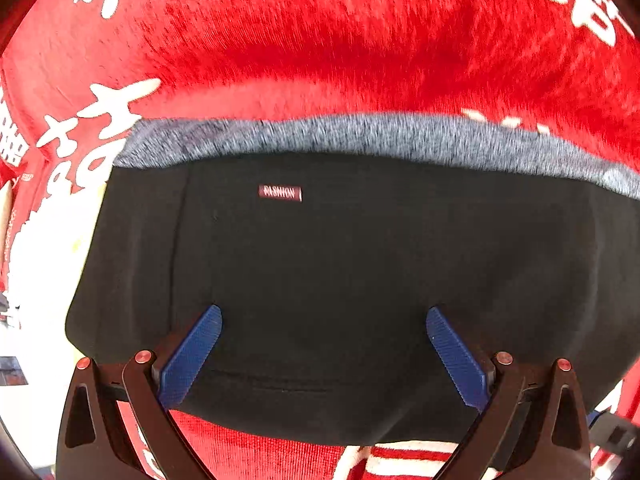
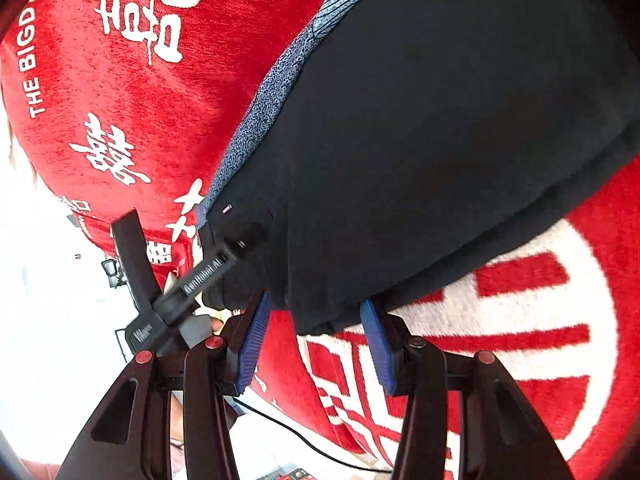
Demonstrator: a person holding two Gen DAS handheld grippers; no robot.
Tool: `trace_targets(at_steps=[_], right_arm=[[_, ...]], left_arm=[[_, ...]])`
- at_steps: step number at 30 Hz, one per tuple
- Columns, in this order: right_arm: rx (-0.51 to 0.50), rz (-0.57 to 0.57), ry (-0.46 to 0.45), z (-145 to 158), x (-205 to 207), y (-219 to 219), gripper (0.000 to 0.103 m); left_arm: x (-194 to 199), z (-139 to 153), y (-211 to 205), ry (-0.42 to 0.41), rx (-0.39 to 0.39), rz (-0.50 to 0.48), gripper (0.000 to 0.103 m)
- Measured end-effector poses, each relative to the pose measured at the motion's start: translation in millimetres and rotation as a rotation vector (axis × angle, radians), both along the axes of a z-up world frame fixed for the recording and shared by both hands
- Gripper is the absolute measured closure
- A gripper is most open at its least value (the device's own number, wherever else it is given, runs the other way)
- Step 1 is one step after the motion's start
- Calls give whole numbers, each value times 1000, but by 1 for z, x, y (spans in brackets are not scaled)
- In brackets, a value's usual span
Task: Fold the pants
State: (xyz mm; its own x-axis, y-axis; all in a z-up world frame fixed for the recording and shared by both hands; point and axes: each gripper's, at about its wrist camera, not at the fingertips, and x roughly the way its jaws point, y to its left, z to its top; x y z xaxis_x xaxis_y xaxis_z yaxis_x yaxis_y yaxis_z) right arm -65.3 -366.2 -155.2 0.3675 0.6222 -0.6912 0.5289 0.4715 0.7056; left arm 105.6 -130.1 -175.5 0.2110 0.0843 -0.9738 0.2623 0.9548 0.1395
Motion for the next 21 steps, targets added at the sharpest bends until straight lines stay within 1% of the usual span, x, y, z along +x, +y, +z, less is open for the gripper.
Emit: trace_targets(at_steps=[3,6,8,9,10,11,12,13,15,16,18,19,21], right_arm=[[17,-18,3,-1,-6,3,52],[22,-11,3,-1,-12,11,52],[15,-8,-2,-3,-8,17,51],[5,-14,-1,-4,-3,18,51],[-6,-18,5,-5,2,19,54],[-36,-19,25,-6,6,19,74],[-83,-12,54,-4,10,18,88],[-104,-6,55,0,13,18,93],[-164,38,24,17,16,23,94],[-221,87,-1,31,16,29,94],[-242,110,-16,42,14,35,95],[-243,107,-9,44,10,37,95],[-258,99,31,34,2,41,95]], left_arm=[[-6,-1,-2,-16,12,-40,0],[-5,3,4,-16,-32,-33,0],[-4,2,7,-15,-35,-33,0],[-5,0,8,-16,-24,-42,0],[-6,-3,6,-16,-8,-57,0],[-6,-5,5,-17,5,-72,0],[-8,-7,3,-20,26,-94,0],[-10,-8,1,-20,40,-111,0],[-11,-5,1,-13,36,-129,0],[-13,-3,3,-9,21,-125,0],[-14,2,9,3,-13,-114,0],[-16,1,12,9,-14,-114,0],[-18,-5,13,15,9,-129,0]])
